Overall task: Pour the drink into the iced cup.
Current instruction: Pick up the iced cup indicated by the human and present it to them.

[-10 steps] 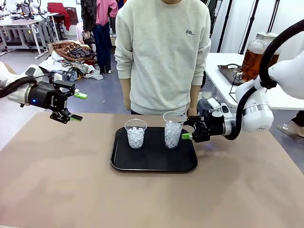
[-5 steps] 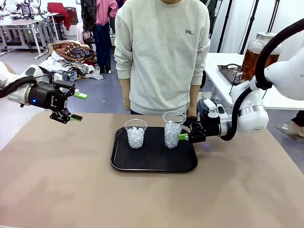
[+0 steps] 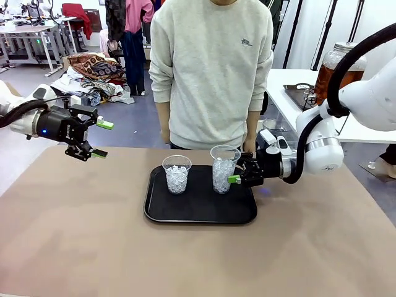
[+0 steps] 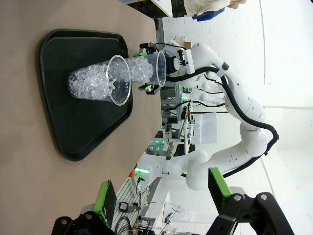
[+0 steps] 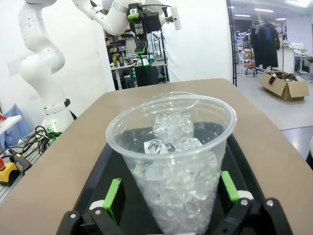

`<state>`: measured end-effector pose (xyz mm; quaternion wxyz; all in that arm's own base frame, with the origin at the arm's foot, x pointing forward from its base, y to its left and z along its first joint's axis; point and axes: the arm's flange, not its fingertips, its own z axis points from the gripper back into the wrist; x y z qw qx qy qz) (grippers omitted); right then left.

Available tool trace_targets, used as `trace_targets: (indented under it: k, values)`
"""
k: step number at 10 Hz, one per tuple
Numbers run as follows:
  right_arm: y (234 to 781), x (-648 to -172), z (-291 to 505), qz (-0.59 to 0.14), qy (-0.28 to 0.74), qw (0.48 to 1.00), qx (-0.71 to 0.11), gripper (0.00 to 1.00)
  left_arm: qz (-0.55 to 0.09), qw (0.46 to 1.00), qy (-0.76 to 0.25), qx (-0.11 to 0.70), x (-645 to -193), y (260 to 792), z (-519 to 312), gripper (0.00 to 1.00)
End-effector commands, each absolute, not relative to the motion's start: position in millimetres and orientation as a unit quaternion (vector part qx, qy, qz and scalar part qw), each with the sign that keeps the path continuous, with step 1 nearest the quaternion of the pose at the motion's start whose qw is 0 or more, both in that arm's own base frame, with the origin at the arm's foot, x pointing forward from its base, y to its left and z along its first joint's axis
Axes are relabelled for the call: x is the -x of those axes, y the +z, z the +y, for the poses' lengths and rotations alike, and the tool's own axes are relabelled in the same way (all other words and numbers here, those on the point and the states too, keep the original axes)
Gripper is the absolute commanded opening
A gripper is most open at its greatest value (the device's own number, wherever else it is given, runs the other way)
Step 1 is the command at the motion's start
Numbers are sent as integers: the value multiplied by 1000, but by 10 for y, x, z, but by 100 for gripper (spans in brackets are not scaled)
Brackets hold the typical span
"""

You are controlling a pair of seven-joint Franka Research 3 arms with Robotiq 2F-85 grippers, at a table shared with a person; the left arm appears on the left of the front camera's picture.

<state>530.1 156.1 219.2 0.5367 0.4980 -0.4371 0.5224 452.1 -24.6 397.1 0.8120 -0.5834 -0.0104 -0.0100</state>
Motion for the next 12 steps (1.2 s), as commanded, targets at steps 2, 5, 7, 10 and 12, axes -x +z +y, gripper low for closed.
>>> trace_targets:
  k: [2,5,7,10,12]
  values:
    - [2156,-5368,1747,-448,505,546,-496,100,-8,811,-7,585,-4526,3982,-245,100]
    - [2145,-5382,1814,-452,490,549,-505,100,-8,811,-7,585,-4526,3982,-245,100]
    - [2140,-5376,1828,-448,492,546,-509,100,-8,811,-7,585,-4526,3982,-245,100]
    - [2153,-5362,1820,-450,495,548,-503,69,-8,811,-7,585,-4526,3982,-245,100]
    - [2154,-5352,1818,-449,493,545,-508,69,-8,811,-7,585,-4526,3982,-245,100]
